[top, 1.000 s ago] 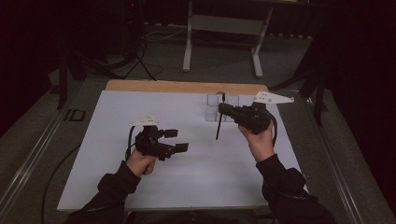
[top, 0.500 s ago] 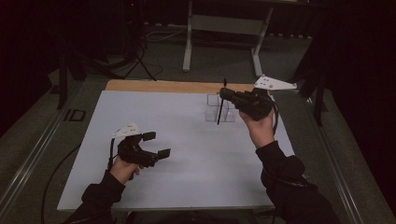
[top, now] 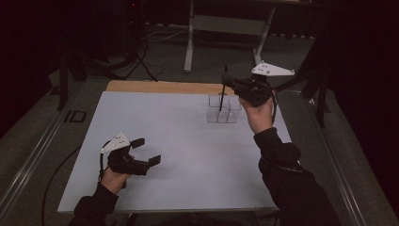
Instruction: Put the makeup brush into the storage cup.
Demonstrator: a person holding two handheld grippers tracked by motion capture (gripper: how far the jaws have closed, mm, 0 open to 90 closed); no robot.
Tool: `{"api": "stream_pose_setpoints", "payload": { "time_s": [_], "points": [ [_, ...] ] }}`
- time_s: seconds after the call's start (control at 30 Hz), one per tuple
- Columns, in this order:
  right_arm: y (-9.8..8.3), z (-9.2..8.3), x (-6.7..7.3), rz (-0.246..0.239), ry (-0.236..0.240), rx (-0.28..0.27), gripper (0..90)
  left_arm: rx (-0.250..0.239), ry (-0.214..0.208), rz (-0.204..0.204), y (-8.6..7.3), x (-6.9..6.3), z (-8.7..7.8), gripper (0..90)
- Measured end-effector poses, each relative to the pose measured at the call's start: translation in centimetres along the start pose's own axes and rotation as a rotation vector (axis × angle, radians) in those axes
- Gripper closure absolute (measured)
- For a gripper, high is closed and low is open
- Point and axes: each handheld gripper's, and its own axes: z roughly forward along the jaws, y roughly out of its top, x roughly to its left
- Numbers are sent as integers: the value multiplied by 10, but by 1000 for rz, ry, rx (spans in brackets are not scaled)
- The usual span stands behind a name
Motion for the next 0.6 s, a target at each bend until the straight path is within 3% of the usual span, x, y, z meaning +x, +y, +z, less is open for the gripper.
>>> {"api": "stream_pose_setpoints", "payload": {
  "time_s": [0.27,0.6],
  "points": [
    [7,13,-14,-7,-44,-5,856,-8,-22,33,-6,0,4,2],
    [8,27,-27,-16,-80,-12,856,-54,-35,12,-9,0,2,2]
  ]
}}
